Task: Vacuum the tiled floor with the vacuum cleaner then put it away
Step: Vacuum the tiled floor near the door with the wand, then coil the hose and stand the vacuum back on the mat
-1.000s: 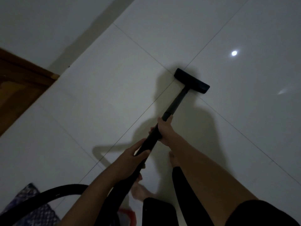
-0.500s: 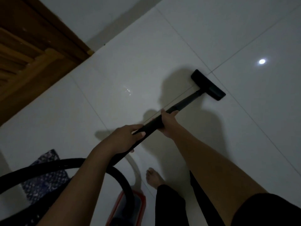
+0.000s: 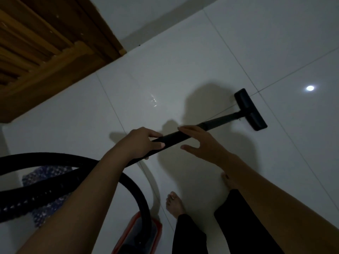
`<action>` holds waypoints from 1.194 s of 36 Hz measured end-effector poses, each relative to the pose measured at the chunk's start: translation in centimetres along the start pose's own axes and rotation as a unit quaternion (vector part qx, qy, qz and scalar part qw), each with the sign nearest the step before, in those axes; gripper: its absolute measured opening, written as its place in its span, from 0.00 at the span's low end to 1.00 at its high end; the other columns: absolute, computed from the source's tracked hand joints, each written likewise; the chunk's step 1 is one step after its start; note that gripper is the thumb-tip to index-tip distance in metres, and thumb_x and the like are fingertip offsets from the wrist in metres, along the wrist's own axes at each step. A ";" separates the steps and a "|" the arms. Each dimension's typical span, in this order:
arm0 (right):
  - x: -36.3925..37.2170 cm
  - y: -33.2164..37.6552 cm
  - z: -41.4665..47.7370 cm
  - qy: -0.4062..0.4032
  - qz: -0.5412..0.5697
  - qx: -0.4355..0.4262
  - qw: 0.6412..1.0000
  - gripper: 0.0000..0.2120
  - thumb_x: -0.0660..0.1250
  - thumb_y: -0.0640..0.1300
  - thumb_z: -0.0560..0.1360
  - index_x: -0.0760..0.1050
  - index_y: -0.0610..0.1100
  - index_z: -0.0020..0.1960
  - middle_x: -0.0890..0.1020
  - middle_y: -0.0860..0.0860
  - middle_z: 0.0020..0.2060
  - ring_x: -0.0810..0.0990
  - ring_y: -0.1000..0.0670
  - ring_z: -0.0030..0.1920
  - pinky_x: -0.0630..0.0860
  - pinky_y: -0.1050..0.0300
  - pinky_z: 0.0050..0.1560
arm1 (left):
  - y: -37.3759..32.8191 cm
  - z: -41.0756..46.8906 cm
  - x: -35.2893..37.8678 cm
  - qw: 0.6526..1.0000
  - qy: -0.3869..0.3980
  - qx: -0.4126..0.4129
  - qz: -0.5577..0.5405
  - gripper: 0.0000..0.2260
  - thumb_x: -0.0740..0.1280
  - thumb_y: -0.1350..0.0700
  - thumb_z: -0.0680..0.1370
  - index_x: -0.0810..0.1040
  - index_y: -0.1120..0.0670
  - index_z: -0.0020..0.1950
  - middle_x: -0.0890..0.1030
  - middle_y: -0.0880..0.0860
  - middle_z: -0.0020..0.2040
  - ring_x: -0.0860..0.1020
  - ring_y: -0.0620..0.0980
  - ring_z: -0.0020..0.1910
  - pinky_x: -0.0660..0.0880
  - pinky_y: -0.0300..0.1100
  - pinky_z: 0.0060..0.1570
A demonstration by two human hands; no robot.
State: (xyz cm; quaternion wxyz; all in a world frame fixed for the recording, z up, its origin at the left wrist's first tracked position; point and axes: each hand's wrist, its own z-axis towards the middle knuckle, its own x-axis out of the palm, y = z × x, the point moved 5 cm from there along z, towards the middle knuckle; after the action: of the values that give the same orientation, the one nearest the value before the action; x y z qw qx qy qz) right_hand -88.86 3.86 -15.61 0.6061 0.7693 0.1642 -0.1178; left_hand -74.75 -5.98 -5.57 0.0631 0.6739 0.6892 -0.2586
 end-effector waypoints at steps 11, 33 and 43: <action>-0.6 0.7 2.6 -0.011 -0.053 0.001 0.999 0.21 0.70 0.46 0.73 0.74 0.45 0.66 0.78 0.50 0.57 0.76 0.52 0.56 0.73 0.56 0.60 | -2.1 -0.1 -2.2 0.993 -0.072 -0.013 0.097 0.21 0.66 0.49 0.76 0.71 0.48 0.69 0.75 0.54 0.66 0.73 0.52 0.62 0.68 0.38 0.54; 1.8 0.9 1.9 -0.018 -0.072 -0.016 0.997 0.21 0.72 0.44 0.72 0.77 0.41 0.64 0.80 0.45 0.56 0.78 0.44 0.56 0.73 0.55 0.58 | -1.6 -3.7 6.4 0.608 -0.633 -0.098 -0.469 0.42 0.67 0.56 0.76 0.39 0.56 0.76 0.51 0.59 0.76 0.54 0.49 0.75 0.53 0.43 0.74; 10.0 3.7 -0.6 -0.009 -0.105 0.001 0.994 0.21 0.69 0.43 0.75 0.73 0.44 0.67 0.77 0.49 0.61 0.73 0.48 0.63 0.67 0.60 0.63 | 6.9 -6.1 7.3 0.557 -0.683 -0.102 -0.461 0.40 0.66 0.62 0.77 0.38 0.57 0.76 0.56 0.51 0.74 0.57 0.44 0.73 0.58 0.36 0.73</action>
State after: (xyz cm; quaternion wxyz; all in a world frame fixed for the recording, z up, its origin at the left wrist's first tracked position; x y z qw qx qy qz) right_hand -78.22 4.79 -16.01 0.5912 0.7473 0.2384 -0.1877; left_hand -67.10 2.99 -5.36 0.4556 -0.1252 0.6778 -0.5633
